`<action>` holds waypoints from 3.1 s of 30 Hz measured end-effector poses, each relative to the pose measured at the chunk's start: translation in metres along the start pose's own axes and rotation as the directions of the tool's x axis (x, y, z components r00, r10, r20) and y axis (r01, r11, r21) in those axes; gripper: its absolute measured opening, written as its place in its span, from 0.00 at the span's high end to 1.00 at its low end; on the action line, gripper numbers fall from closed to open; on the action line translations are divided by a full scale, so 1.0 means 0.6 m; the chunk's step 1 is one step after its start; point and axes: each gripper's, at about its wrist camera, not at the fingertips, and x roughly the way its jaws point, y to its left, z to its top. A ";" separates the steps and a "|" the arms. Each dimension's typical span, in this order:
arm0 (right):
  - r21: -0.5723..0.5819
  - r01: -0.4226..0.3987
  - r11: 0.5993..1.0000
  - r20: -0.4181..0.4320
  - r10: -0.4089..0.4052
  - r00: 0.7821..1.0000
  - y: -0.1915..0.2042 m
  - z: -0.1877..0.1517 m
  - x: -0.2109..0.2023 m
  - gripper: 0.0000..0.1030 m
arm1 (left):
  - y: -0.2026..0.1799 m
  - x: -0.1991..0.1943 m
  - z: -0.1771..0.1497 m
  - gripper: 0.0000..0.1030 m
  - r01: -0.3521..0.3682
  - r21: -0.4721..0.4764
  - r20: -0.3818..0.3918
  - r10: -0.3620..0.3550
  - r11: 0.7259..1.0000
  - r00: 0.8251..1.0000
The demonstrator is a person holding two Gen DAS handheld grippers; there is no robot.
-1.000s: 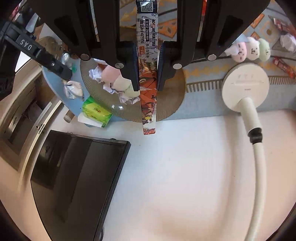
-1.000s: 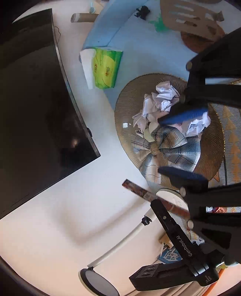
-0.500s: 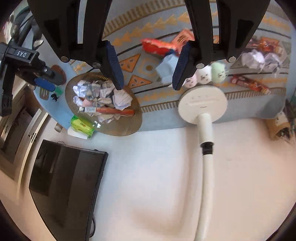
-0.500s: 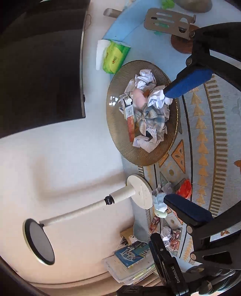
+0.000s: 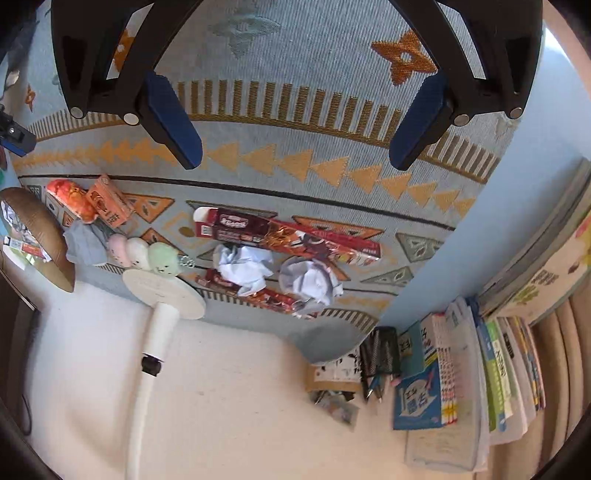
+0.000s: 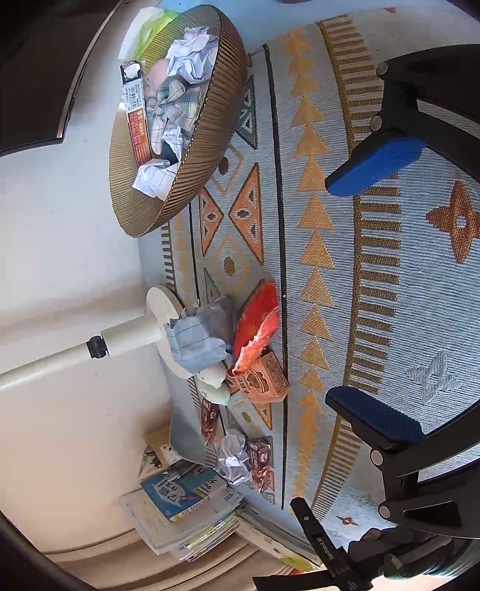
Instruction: Organize objects
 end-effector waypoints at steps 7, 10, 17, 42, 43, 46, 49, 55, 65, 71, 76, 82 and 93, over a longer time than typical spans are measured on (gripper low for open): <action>-0.002 0.069 0.998 -0.045 -0.069 0.997 0.006 0.000 0.020 0.00 | 0.035 0.015 -0.001 0.01 0.026 -0.154 -0.034 -0.031 0.988 0.999; -0.007 0.075 0.997 -0.039 -0.075 0.996 0.007 0.000 0.018 0.00 | 0.035 0.018 -0.003 0.01 0.006 -0.163 -0.046 -0.014 0.987 0.999; -0.011 0.075 0.997 -0.043 -0.075 0.996 0.009 -0.001 0.020 0.00 | 0.044 0.028 0.008 0.01 -0.006 -0.188 -0.082 -0.010 0.982 0.997; -0.014 0.038 0.999 -0.013 -0.038 0.999 0.012 -0.006 0.007 0.00 | -0.023 0.050 0.018 0.73 0.108 0.195 -0.207 -0.067 0.975 0.976; -0.013 0.037 0.999 -0.013 -0.038 0.999 0.012 -0.006 0.006 0.00 | -0.026 0.039 0.006 0.72 0.147 0.223 -0.226 -0.095 0.964 0.969; -0.013 0.036 0.999 -0.012 -0.036 0.999 0.012 -0.006 0.005 0.00 | -0.032 0.023 -0.010 0.55 0.194 0.227 -0.244 -0.137 0.954 0.960; -0.011 0.034 0.999 -0.011 -0.034 0.999 0.012 -0.006 0.004 0.00 | -0.037 0.030 -0.007 0.54 0.163 0.197 -0.219 -0.119 0.967 0.968; 0.000 0.035 0.999 -0.001 -0.035 0.999 0.009 -0.003 -0.001 0.00 | -0.073 0.022 -0.015 0.86 0.210 0.225 -0.193 -0.168 0.951 0.967; -0.238 0.077 0.968 -0.030 -0.087 0.996 0.092 0.074 0.050 0.23 | -0.108 0.020 -0.035 0.85 0.215 0.298 -0.149 -0.177 0.930 0.973; -0.376 0.156 0.913 -0.065 -0.194 0.979 0.119 0.055 0.094 0.84 | -0.101 0.022 -0.034 0.85 0.221 0.276 -0.146 -0.186 0.935 0.972; -0.374 0.355 0.857 0.007 -0.380 0.925 0.111 0.001 0.031 0.83 | -0.105 0.020 -0.037 0.85 0.210 0.292 -0.139 -0.176 0.933 0.974; -0.291 0.093 0.952 -0.223 -0.162 0.961 0.110 -0.031 -0.001 0.64 | -0.106 0.018 -0.038 0.85 0.204 0.301 -0.136 -0.170 0.931 0.976; -0.195 0.052 0.979 -0.075 -0.068 0.995 0.042 -0.027 -0.053 0.22 | -0.107 0.019 -0.039 0.79 0.219 0.299 -0.143 -0.183 0.929 0.973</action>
